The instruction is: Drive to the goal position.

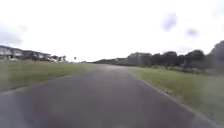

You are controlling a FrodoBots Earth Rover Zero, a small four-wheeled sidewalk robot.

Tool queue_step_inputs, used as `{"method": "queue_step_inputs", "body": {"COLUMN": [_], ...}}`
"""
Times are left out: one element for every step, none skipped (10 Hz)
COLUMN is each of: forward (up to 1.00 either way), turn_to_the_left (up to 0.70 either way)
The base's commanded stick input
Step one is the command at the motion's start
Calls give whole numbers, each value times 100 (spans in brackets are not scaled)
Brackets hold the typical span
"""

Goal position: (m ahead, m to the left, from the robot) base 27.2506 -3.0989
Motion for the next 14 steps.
{"method": "queue_step_inputs", "body": {"forward": [70, 70, 70, 70, 70, 70, 70, 70, 70, 70, 70, 70, 70, 70], "turn_to_the_left": [2, 2, 2, 2, 2, 2, 2, 2, 2, 2, 2, 2, 2, 1]}}
